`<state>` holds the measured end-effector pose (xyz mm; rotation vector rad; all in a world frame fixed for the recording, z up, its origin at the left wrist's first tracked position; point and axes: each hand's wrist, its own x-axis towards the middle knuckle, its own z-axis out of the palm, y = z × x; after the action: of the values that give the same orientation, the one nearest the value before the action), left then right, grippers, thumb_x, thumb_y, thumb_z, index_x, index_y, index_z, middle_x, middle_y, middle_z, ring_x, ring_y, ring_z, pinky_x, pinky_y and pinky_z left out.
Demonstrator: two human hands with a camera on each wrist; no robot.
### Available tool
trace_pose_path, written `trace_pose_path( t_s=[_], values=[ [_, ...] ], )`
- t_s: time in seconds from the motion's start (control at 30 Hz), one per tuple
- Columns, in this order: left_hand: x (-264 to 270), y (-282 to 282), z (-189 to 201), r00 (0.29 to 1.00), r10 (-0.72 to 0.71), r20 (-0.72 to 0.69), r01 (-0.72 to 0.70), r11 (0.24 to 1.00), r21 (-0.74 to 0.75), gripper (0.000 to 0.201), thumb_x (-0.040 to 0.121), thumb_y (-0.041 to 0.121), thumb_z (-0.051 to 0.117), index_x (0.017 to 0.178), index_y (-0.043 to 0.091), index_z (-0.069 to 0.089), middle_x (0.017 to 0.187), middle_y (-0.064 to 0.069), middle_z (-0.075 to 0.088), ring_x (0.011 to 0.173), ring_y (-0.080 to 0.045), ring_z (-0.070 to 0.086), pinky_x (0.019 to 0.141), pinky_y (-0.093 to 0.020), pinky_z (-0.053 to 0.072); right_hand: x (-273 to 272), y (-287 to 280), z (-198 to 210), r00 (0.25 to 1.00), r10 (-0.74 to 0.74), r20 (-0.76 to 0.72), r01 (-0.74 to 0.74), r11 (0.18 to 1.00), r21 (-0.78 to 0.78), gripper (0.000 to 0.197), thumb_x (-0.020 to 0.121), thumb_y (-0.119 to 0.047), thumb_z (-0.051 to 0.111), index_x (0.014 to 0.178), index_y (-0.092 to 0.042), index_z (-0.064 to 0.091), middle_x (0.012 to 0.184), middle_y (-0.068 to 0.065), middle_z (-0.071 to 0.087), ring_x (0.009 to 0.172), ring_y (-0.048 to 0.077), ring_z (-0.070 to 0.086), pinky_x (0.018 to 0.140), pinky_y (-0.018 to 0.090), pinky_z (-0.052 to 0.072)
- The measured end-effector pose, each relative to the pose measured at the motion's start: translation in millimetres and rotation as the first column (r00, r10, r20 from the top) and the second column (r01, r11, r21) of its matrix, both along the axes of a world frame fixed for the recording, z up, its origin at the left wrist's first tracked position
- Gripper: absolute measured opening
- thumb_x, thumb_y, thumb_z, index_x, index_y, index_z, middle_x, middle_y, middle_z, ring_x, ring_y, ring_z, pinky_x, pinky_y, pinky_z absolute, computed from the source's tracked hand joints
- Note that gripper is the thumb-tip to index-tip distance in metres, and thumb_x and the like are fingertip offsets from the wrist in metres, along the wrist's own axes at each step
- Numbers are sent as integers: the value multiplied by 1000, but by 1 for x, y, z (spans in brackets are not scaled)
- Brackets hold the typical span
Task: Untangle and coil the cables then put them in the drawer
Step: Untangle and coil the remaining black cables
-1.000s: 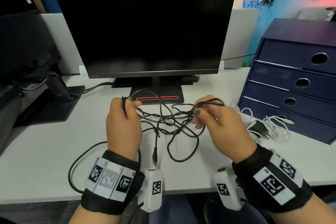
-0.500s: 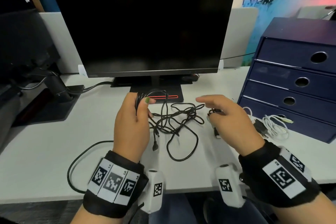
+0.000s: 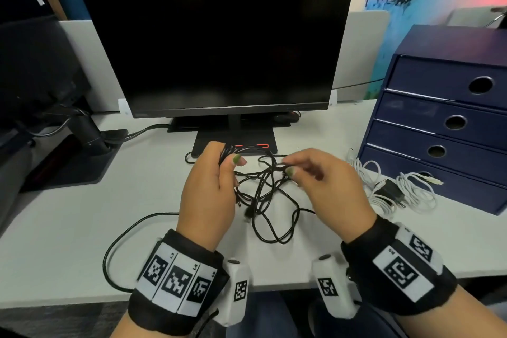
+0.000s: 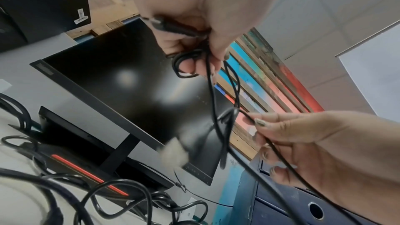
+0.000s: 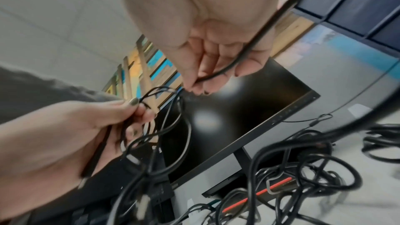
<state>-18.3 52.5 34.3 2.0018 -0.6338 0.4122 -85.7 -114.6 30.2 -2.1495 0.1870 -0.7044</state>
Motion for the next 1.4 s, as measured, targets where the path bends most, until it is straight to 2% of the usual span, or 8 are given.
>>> trace_pose_path(
  t_s=[0.07,0.27,0.4,0.6,0.83,1.0,1.17,1.4],
  values=[
    [3,1,-2,999,45,-5,-45,999,-4,20,100,19,37,90,18,54,68,3,53,67,-7,50,56,-12,37,0,-10,1,996,-85,0,85,990,110,21,92,-11,58,94,-31,64,81,-4,64,77,11,61,71,22,50],
    [11,6,-2,985,165,-49,-170,978,-120,21,101,18,36,91,15,54,73,-6,58,64,-9,51,54,-8,36,-2,-38,-4,973,-222,-72,232,950,209,27,93,-1,45,100,-24,57,74,3,62,68,12,60,50,10,41],
    [8,5,-1,987,154,-39,-158,973,-168,21,101,19,37,91,17,55,74,-4,60,70,-11,54,57,-7,35,-1,-36,-11,969,-205,-137,212,977,35,35,90,-3,50,96,-34,65,94,-1,57,77,4,53,65,14,39],
    [-1,-1,2,999,37,-6,-37,977,-212,23,102,18,38,88,26,55,70,2,59,73,-8,56,66,-11,40,3,-8,-9,986,48,-160,-42,998,44,21,91,-16,59,100,-29,72,99,-15,64,86,-6,56,72,1,37],
    [-5,-2,4,994,-83,-69,61,961,-269,24,102,19,39,87,24,57,75,8,69,71,-6,65,73,-23,51,6,15,-10,948,261,-183,-212,945,250,5,91,-16,62,90,-20,66,79,0,72,74,8,67,81,28,53],
    [-7,-1,8,969,-212,-129,173,949,-265,26,98,24,38,78,19,55,66,-3,62,54,-11,53,63,-30,48,9,-2,-16,979,46,-196,-36,998,57,12,93,-18,55,85,-23,62,68,-5,67,59,-2,56,63,13,44],
    [-1,8,10,978,-185,-97,182,983,-38,27,98,21,42,73,21,52,64,7,57,50,-5,43,55,-34,41,6,-21,-9,979,-161,-129,155,986,-53,9,94,-23,56,87,-22,61,80,-7,59,72,4,52,59,8,36],
    [6,12,10,1000,-24,-14,26,994,107,26,100,21,40,77,17,51,60,8,50,58,-5,47,54,-17,35,1,-15,1,994,97,-55,-69,919,388,9,93,-6,55,93,-7,64,71,9,70,62,13,67,59,14,52]
  ],
)
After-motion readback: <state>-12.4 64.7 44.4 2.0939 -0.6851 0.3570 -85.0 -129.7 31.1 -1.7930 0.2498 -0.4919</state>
